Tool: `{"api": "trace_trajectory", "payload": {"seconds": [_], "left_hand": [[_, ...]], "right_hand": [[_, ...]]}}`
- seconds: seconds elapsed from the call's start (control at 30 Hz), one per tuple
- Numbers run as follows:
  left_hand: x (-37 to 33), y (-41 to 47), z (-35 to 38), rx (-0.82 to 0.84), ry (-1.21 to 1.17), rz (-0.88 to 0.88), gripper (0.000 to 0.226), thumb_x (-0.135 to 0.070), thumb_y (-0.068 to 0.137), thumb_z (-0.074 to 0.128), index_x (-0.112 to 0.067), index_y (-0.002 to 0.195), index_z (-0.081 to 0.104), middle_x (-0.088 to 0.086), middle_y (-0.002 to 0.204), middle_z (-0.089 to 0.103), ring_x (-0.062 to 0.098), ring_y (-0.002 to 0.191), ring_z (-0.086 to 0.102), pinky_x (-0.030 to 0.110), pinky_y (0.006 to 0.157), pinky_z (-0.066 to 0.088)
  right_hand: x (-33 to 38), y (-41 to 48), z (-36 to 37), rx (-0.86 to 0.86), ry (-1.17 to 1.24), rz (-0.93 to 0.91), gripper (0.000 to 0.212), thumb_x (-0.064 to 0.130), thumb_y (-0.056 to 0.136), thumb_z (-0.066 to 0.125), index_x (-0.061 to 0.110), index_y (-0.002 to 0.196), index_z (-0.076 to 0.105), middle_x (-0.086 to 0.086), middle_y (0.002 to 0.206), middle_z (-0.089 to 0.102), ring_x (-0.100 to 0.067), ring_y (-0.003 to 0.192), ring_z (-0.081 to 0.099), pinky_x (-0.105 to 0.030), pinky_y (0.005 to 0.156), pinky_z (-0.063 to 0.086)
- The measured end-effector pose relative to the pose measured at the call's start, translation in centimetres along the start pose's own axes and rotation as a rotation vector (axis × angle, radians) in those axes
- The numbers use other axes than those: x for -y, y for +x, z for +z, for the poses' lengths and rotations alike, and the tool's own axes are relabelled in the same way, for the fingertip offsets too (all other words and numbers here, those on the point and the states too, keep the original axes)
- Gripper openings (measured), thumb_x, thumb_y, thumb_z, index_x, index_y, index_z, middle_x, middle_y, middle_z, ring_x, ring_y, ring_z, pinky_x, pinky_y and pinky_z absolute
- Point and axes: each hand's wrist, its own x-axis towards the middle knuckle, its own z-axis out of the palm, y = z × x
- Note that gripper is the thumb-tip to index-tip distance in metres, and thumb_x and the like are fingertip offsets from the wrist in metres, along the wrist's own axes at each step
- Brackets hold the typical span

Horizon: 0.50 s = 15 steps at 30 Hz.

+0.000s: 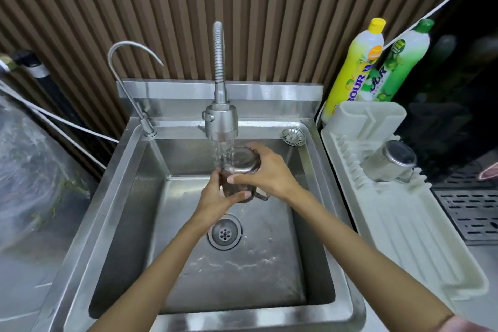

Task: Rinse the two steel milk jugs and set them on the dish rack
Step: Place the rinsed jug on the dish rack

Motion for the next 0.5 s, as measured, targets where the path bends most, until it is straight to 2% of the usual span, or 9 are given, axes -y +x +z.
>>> {"api": "trace_trajectory", "payload": {"seconds": [0.07, 0.17, 0.23, 0.33, 0.43, 0.5], "left_hand": [[-0.9, 0.1, 0.5, 0.048, 0.076, 0.048, 0.075, -0.031, 0.066, 0.079, -0.020, 0.131, 0.043, 0.001, 0.126, 0.059, 0.019, 0.119, 0.053, 0.038, 0.103, 0.042], [-3.5, 0.4, 2.4, 0.084, 0.196, 0.191, 0.068, -0.022, 0.077, 0.072, -0.021, 0.137, 0.040, -0.009, 0.124, 0.053, 0.010, 0.117, 0.049, 0.022, 0.093, 0.037], [-5.3, 0.7, 4.5, 0.095, 0.205, 0.287, 0.074, -0.023, 0.078, 0.070, -0.027, 0.142, 0.032, -0.011, 0.128, 0.050, 0.007, 0.120, 0.047, 0.024, 0.099, 0.039], [-7.6, 0.9, 9.0, 0.212, 0.091, 0.364, 0.077, -0.021, 0.076, 0.072, -0.036, 0.140, 0.032, -0.013, 0.131, 0.053, 0.009, 0.123, 0.052, 0.033, 0.106, 0.041], [-9.5, 0.5, 14.1, 0.338, 0.014, 0.414, 0.079, -0.017, 0.075, 0.067, -0.041, 0.140, 0.028, -0.021, 0.135, 0.041, 0.007, 0.128, 0.046, 0.032, 0.111, 0.034], [-10.1, 0.1, 17.2, 0.426, 0.020, 0.425, 0.078, -0.004, 0.083, 0.059, -0.040, 0.141, 0.020, -0.019, 0.141, 0.031, 0.009, 0.134, 0.038, 0.029, 0.113, 0.029]], "right_hand": [[-0.4, -0.4, -1.4, -0.036, -0.016, 0.013, 0.089, 0.052, 0.051, 0.079, 0.025, 0.129, 0.046, 0.000, 0.125, 0.062, -0.020, 0.115, 0.058, -0.041, 0.098, 0.048], [-1.4, -1.6, -4.8, -0.077, 0.000, 0.045, 0.083, 0.037, 0.058, 0.083, 0.021, 0.129, 0.044, 0.002, 0.120, 0.060, -0.018, 0.111, 0.057, -0.031, 0.097, 0.046], [-2.4, -2.6, -7.6, -0.108, 0.005, 0.066, 0.082, 0.030, 0.060, 0.083, 0.017, 0.130, 0.042, 0.001, 0.121, 0.058, -0.016, 0.110, 0.056, -0.026, 0.093, 0.044], [-4.4, -4.9, -12.1, -0.184, -0.015, 0.143, 0.080, 0.026, 0.060, 0.084, 0.014, 0.127, 0.043, 0.002, 0.116, 0.057, -0.014, 0.105, 0.055, -0.021, 0.085, 0.042], [-6.6, -7.6, -16.0, -0.280, -0.033, 0.214, 0.069, 0.022, 0.060, 0.083, 0.013, 0.120, 0.050, 0.000, 0.108, 0.061, -0.017, 0.099, 0.057, -0.028, 0.085, 0.047], [-8.3, -9.2, -18.0, -0.332, -0.043, 0.221, 0.057, 0.017, 0.060, 0.083, 0.009, 0.110, 0.059, -0.004, 0.102, 0.065, -0.020, 0.092, 0.061, -0.032, 0.084, 0.049]]}}
